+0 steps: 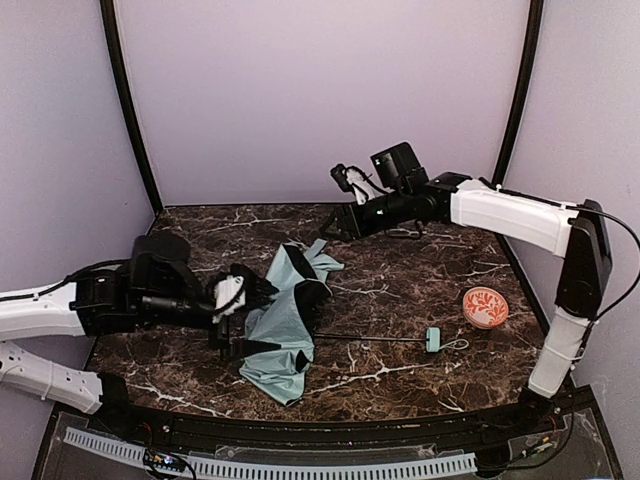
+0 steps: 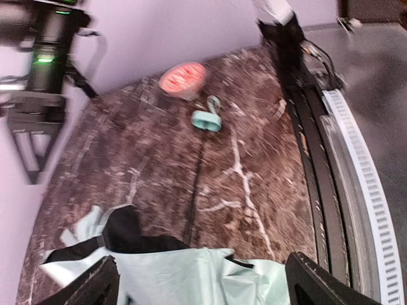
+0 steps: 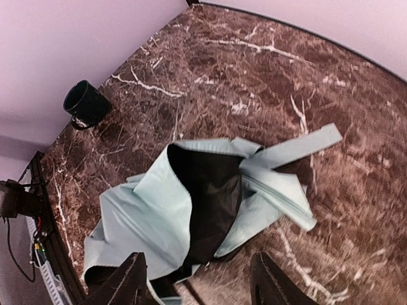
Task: Put away the umbrella
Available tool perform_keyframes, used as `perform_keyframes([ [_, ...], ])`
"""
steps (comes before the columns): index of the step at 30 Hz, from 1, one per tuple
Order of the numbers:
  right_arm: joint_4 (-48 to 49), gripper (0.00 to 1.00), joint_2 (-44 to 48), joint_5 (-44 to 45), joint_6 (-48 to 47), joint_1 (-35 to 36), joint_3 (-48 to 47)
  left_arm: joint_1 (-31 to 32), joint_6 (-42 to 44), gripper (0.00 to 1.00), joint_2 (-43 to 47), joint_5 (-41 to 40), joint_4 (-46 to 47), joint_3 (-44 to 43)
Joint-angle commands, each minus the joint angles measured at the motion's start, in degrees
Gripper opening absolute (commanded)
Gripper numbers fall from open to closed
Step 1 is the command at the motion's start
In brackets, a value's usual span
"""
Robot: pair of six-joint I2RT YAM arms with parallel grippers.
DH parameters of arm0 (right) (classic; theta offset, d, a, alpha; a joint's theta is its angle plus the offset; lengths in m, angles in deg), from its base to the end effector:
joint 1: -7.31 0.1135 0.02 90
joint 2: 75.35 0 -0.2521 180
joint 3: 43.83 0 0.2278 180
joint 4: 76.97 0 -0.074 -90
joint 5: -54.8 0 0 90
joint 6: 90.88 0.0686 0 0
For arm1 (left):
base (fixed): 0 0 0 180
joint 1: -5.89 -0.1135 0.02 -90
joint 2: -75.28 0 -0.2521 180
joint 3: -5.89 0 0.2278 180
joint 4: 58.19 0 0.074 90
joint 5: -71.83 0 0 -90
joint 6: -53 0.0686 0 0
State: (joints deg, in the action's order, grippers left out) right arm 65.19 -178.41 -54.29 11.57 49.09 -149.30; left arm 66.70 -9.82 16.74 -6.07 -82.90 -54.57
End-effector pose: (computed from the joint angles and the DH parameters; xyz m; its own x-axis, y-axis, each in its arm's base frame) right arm 0.2965 0.2950 0.2882 -0.6007 -0.2635 -0.7548 -0.7157 0.5980 0.3608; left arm 0.1075 -0.2219 0.2815 0.2649 0.4416 -0.8572 0.9295 0.1197 0.3489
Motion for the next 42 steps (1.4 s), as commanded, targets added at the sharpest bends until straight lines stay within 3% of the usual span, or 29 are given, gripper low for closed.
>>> perform_keyframes([
  [1,-3.2,0.54,7.1,9.7,6.0,6.5,4.0,-7.1,-8.4,0.76,4.2,-8.2,4.4,4.8],
  [3,-2.6,0.51,9.2,9.8,8.9,9.2,5.9,-9.6,-10.6,0.62,1.8,-13.5,3.7,4.9],
  [5,1.2,0.47,10.8,7.0,12.8,11.1,9.0,-11.0,-10.7,0.60,-1.7,-16.4,2.9,4.3],
  [8,5.3,0.46,9.7,2.7,15.9,12.3,12.1,-14.1,-12.1,0.61,-8.2,-19.3,0.5,0.6],
  [11,2.9,0.57,8.5,7.1,13.4,12.3,11.9,-14.8,-8.9,0.72,-13.2,-20.2,-2.2,-2.2],
  [15,4.6,0.63,10.3,9.3,7.8,9.7,16.6,-14.8,-2.0,0.74,-14.5,-20.4,3.3,0.1],
  [20,6.2,0.63,7.9,0.7,-3.7,9.0,19.2,-14.8,3.4,0.74,-14.3,-8.2,3.6,0.4],
  [27,9.9,0.61,0.8,-4.1,-8.8,8.4,16.3,-14.8,-1.6,0.75,-10.6,5.6,9.5,-0.3],
  [31,13.7,0.47,-2.2,-5.0,-7.3,8.4,14.2,-14.8,-7.3,0.79,-14.7,11.3,8.4,-3.6],
  [34,17.1,0.17,-3.0,-5.5,-6.1,8.5,13.2,-14.9,-8.6,0.80,-19.0,8.2,2.7,-5.8],
  [37,19.2,0.01,-3.2,-6.5,-7.0,8.7,12.1,-15.5,-10.1,0.80,-19.7,3.2,2.5,-5.4],
  [41,21.4,0.00,-3.4,-7.7,-8.0,9.1,10.7,-15.7,-12.0,0.76,-17.7,6.9,7.2,-3.0],
  [42,23.6,0.00,-3.0,-7.3,-8.1,9.2,9.5,-15.7,-13.1,0.60,-17.0,8.0,8.2,-2.8],
])
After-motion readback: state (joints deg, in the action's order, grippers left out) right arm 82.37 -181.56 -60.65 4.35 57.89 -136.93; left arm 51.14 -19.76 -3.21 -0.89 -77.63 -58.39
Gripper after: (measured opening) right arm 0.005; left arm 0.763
